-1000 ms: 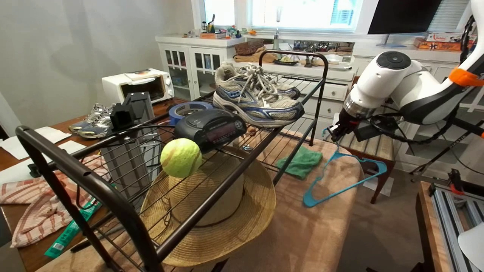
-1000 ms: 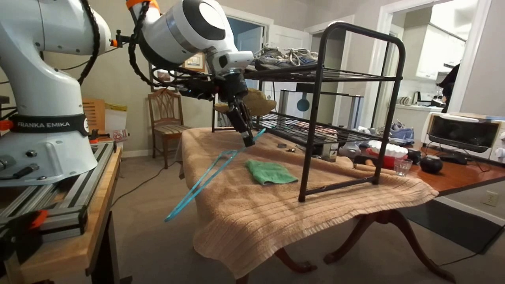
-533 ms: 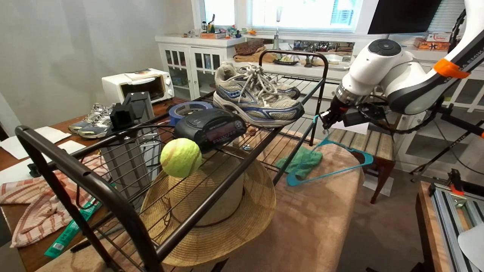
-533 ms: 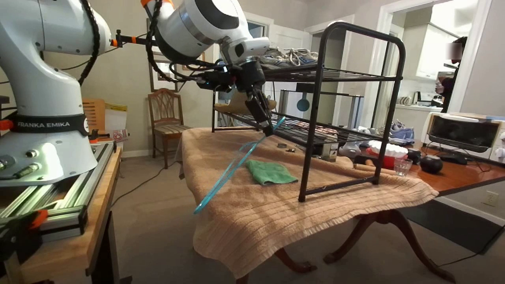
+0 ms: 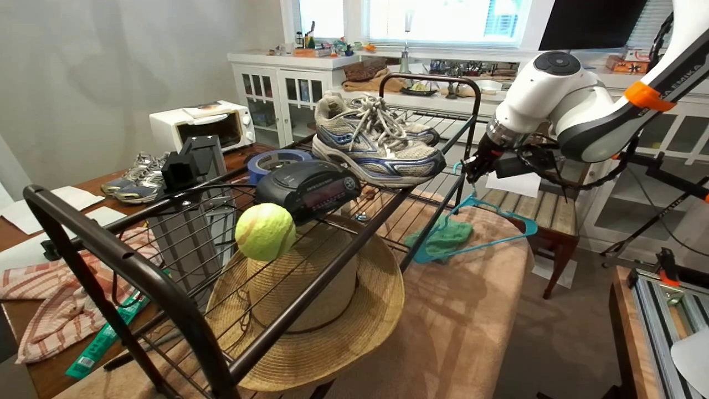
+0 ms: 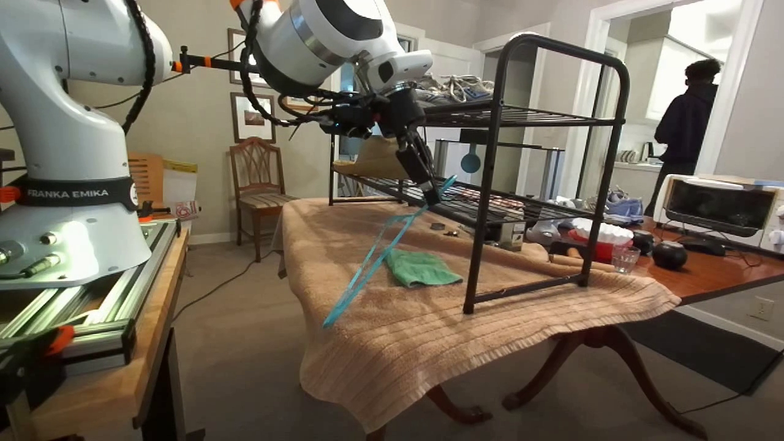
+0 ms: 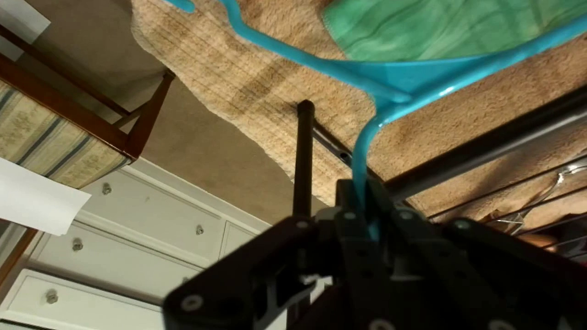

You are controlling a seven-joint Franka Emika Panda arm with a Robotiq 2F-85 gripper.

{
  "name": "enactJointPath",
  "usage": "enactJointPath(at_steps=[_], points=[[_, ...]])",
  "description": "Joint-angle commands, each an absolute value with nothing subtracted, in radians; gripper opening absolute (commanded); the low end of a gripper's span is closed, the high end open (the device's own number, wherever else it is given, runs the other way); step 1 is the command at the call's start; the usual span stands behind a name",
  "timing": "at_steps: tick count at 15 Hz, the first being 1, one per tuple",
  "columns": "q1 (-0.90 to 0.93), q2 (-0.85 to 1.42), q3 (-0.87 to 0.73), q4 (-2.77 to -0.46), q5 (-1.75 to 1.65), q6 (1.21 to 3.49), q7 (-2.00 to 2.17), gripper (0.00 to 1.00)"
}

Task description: Remove the blue hanger from the rail.

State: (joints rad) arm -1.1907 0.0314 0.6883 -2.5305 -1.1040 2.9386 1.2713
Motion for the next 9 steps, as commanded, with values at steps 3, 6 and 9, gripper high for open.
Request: enactJointPath(at_steps=[3, 6, 9], points=[[-1.191, 0.063, 0.691, -2.516, -1.084, 2.946, 1.226, 0.02], [-1.191, 0.058, 0.692, -2.514, -1.081, 2.952, 1.239, 0.36], [-1.19, 0.055, 0.693, -2.51, -1.083, 2.961, 1.24, 0.57]])
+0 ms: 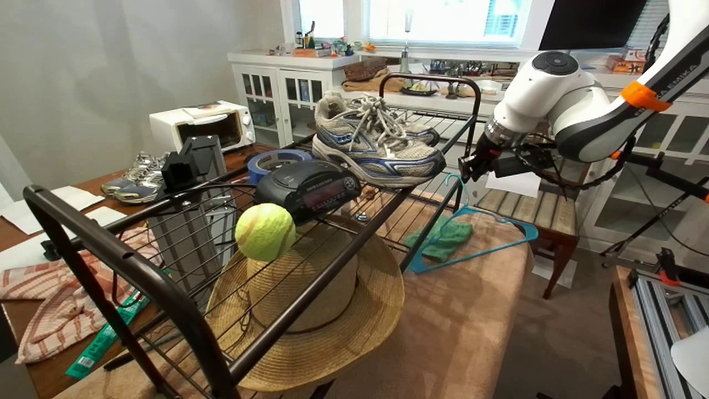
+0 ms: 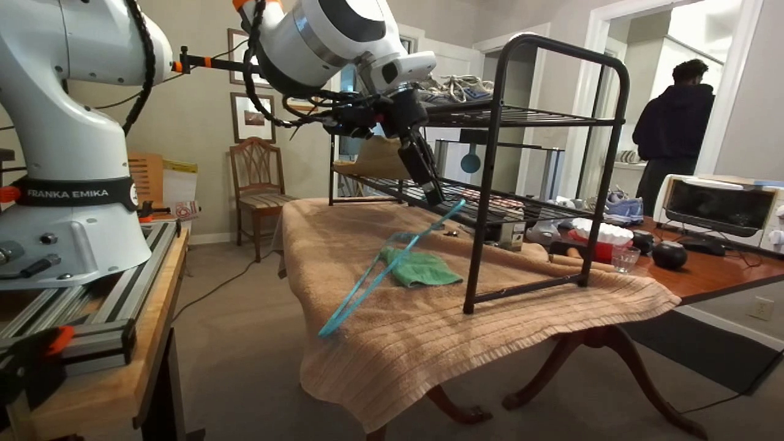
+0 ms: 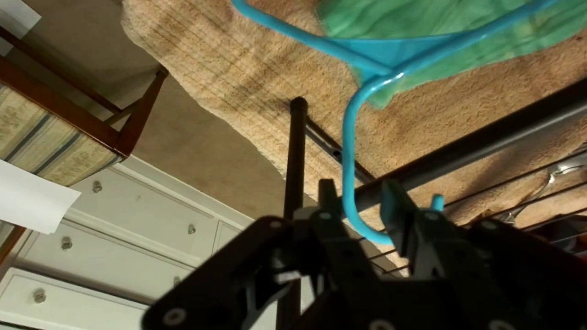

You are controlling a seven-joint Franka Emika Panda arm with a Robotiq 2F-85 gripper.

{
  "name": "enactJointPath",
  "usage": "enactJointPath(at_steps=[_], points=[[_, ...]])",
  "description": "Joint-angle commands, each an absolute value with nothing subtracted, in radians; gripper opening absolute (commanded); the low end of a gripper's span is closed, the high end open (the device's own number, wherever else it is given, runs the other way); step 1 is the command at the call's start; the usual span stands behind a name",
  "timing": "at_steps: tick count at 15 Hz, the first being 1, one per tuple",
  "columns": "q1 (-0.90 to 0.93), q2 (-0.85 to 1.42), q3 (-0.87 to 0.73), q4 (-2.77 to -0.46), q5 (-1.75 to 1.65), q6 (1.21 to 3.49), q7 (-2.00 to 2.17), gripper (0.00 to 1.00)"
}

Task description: Remove the blue hanger from the rail.

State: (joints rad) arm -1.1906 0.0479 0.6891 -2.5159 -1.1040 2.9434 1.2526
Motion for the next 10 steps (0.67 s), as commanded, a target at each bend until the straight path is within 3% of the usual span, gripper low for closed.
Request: enactJointPath(at_steps=[1, 6, 10], points=[[-1.19, 0.055, 0.694, -2.509, -1.081, 2.964, 1.239, 0.64], [-1.19, 0.023, 0.699, -2.53, -1.078, 2.985, 1.232, 1.0], [-1.197, -0.107, 0.695, -2.651, -1.124, 3.096, 1.292, 1.0]])
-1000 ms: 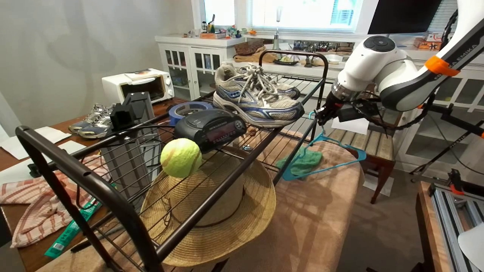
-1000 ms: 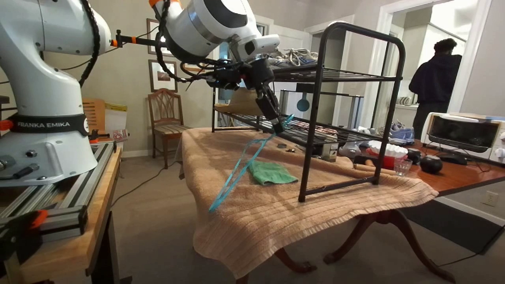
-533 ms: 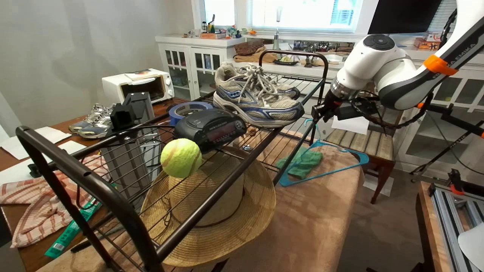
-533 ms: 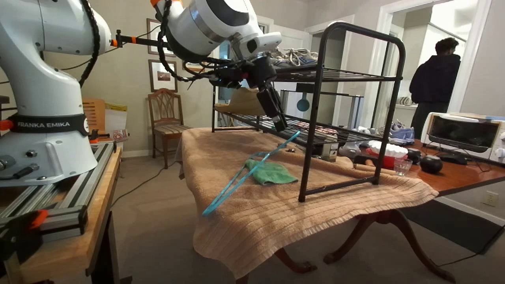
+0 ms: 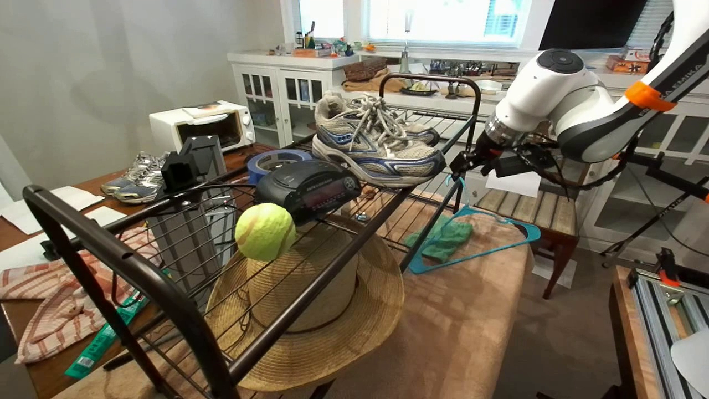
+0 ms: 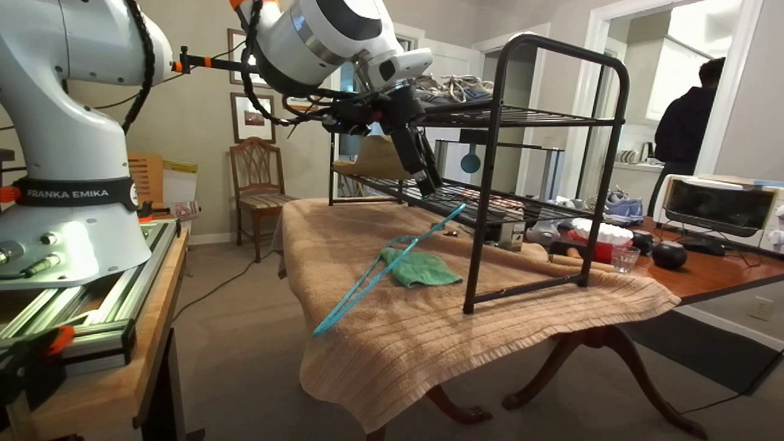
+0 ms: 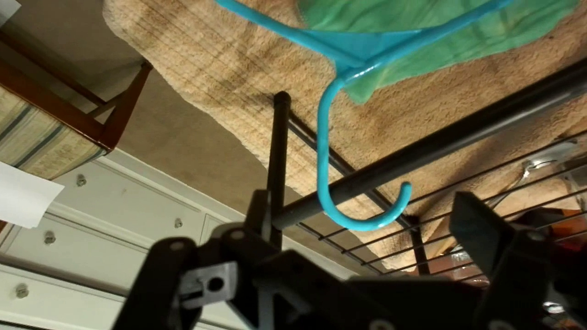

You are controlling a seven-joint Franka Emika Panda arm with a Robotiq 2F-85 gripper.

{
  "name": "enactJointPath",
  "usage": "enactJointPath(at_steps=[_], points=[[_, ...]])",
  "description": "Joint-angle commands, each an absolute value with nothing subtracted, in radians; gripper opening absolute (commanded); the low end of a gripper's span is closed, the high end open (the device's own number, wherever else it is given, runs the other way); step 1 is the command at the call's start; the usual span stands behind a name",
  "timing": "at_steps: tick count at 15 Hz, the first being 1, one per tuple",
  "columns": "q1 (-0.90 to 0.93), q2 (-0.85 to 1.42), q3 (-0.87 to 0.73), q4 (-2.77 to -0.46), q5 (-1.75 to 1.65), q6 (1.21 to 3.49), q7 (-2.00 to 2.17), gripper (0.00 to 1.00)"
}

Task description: Remove the blue hanger from the rail.

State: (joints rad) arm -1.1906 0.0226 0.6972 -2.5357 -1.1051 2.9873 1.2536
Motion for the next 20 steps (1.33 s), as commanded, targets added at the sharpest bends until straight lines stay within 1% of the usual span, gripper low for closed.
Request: enactJointPath(at_steps=[1, 2, 5, 7, 8, 12, 13, 14, 15, 16, 17, 20], points=[[-1.196, -0.136, 0.692, -2.687, -1.13, 3.164, 1.282, 1.0], [-1.189, -0.181, 0.69, -2.727, -1.151, 3.261, 1.274, 1.0], [-1.142, -0.33, 0.691, -2.835, -1.214, 3.416, 1.255, 1.0], [-1.127, -0.324, 0.696, -2.764, -1.426, 3.37, 1.373, 1.0], [-1.114, -0.352, 0.689, -2.769, -1.496, 3.374, 1.39, 1.0], [-1.106, -0.482, 0.671, -2.744, -1.773, 3.413, 1.483, 1.0], [-1.088, -0.568, 0.642, -2.788, -1.76, 3.449, 1.445, 1.0], [-1.102, -0.578, 0.632, -2.792, -1.801, 3.498, 1.476, 1.0], [-1.149, -0.573, 0.674, -2.744, -1.914, 3.493, 1.62, 1.0], [-1.183, -0.611, 0.692, -2.746, -1.947, 3.517, 1.665, 1.0], [-1.117, -0.5, 0.649, -2.743, -1.852, 3.465, 1.533, 1.0], [-1.116, -0.508, 0.649, -2.742, -1.865, 3.468, 1.547, 1.0]])
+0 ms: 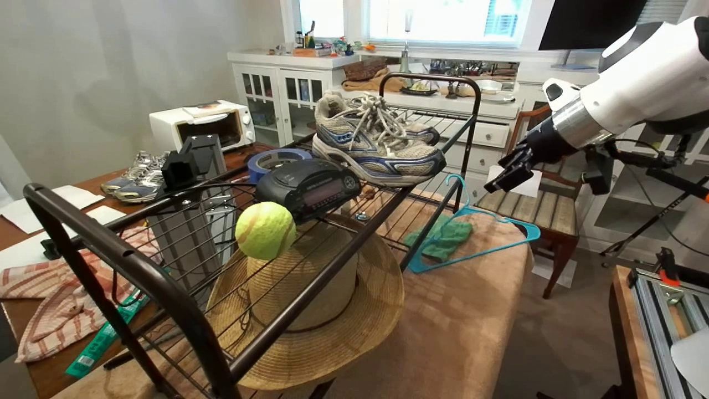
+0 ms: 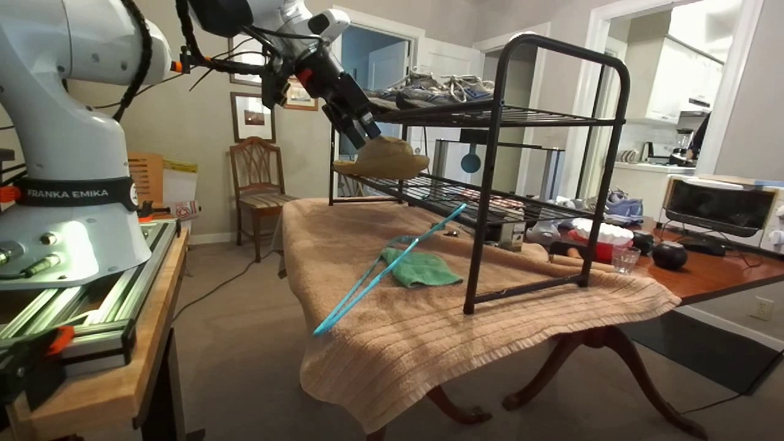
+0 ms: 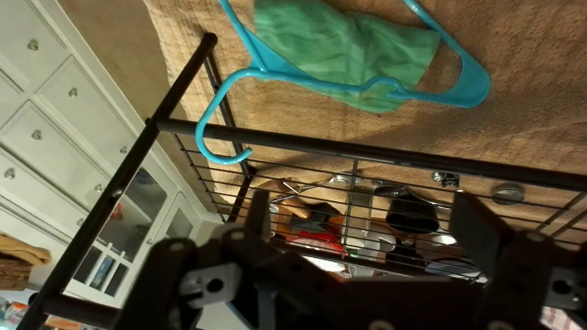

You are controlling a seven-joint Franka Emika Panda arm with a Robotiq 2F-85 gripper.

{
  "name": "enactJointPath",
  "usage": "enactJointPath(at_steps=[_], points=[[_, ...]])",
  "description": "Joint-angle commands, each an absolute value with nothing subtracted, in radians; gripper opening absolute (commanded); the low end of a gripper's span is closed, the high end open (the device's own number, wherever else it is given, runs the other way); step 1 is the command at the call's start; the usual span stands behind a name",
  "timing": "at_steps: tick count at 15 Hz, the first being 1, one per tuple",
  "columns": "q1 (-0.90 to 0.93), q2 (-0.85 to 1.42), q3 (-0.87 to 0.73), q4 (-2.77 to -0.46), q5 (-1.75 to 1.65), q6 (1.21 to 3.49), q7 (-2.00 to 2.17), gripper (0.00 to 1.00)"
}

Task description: Remove the blue hanger from the rail.

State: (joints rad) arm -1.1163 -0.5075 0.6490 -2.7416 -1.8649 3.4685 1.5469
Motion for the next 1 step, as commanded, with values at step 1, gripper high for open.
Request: enactJointPath(at_steps=[1], points=[[-1.116, -0.505, 0.649, -2.742, -1.865, 3.468, 1.546, 1.0]])
